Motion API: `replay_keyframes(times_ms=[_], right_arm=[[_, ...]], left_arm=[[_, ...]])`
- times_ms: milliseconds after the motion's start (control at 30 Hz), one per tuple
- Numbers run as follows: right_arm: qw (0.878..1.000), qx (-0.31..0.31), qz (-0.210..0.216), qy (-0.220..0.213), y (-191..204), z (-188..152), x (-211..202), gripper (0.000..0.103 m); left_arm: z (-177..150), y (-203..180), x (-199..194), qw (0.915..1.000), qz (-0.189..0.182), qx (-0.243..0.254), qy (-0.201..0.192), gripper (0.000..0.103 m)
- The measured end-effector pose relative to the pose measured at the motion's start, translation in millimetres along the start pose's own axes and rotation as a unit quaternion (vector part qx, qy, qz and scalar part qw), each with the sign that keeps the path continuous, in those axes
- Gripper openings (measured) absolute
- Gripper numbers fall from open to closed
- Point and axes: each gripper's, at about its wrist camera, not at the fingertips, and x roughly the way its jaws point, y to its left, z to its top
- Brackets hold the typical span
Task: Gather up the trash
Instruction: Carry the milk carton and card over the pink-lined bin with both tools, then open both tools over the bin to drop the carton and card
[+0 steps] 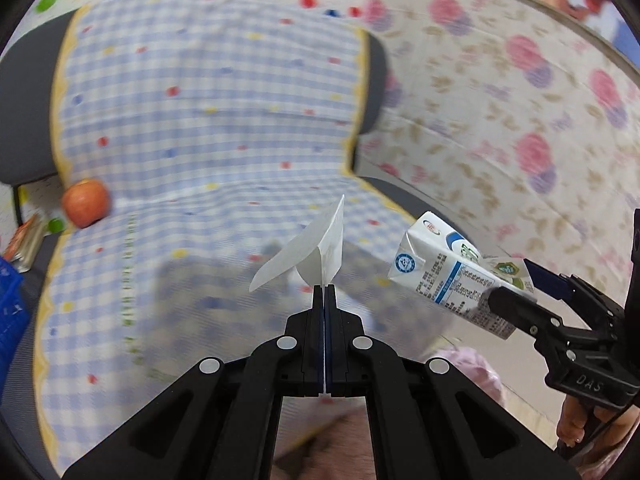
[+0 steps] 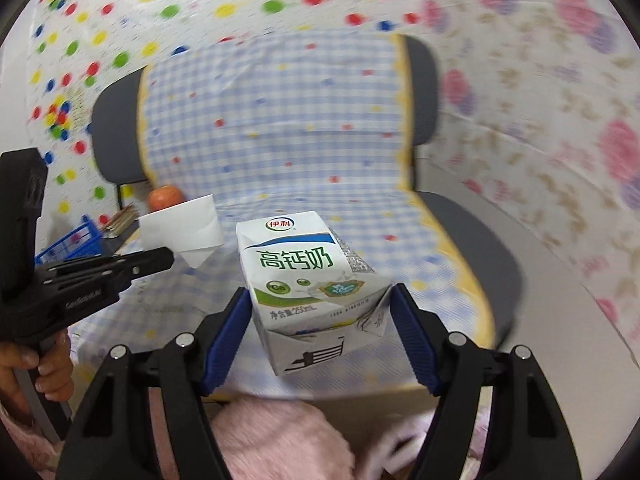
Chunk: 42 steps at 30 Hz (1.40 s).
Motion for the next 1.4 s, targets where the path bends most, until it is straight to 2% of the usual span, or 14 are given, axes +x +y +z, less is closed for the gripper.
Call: replay_keyframes(times_ms=[267, 500, 700, 900, 1000, 1067, 1100, 1233, 1400], right_arm=[[0.996, 0.036, -0.084, 0.003, -46.1, -42.0, -52.2, 0.071], [0.985, 0.079, -0.151, 0.017, -85.2, -86.4, -87.2, 0.071], [0.977, 0.110, -0.178, 0.029, -110.3, -114.0, -103.4, 0.071], [0.974, 0.124, -0.185, 0.028, -128.1, -122.3, -104.7, 0.072], [0.974, 0.123, -0.188, 0.037, -136.3, -125.3, -93.8, 0.074], [0.972, 0.128, -0.194, 0.043, -140.3, -129.2, -89.9, 0.075], [0.971, 0.132, -0.194, 0.045, -142.7, -131.8, -90.0, 0.075], [0.971, 0.132, -0.195, 0.048, -144.9, -135.1, -95.2, 0.075], [0.971, 0.140, -0.189, 0.044, -140.4, -124.3, -110.3, 0.078]], left_arm=[[-24.0, -75.4, 9.4, 0.9947, -0.078, 0.063, 0.021, 0.000], [-51.5, -133.6, 32.0, 0.9826, -0.137, 0.110, 0.059, 0.000], [-71.9, -175.2, 49.8, 0.9687, -0.175, 0.146, 0.097, 0.000], [-75.9, -202.2, 67.1, 0.9616, -0.188, 0.162, 0.117, 0.000], [-76.9, -211.0, 78.7, 0.9599, -0.189, 0.163, 0.128, 0.011], [-77.9, -210.6, 86.2, 0.9611, -0.184, 0.154, 0.137, 0.054], [-79.3, -207.6, 88.8, 0.9631, -0.176, 0.148, 0.139, 0.058], [-81.1, -192.7, 89.9, 0.9679, -0.154, 0.135, 0.147, 0.058], [-72.8, -172.2, 67.9, 0.9800, -0.100, 0.127, 0.116, 0.071]])
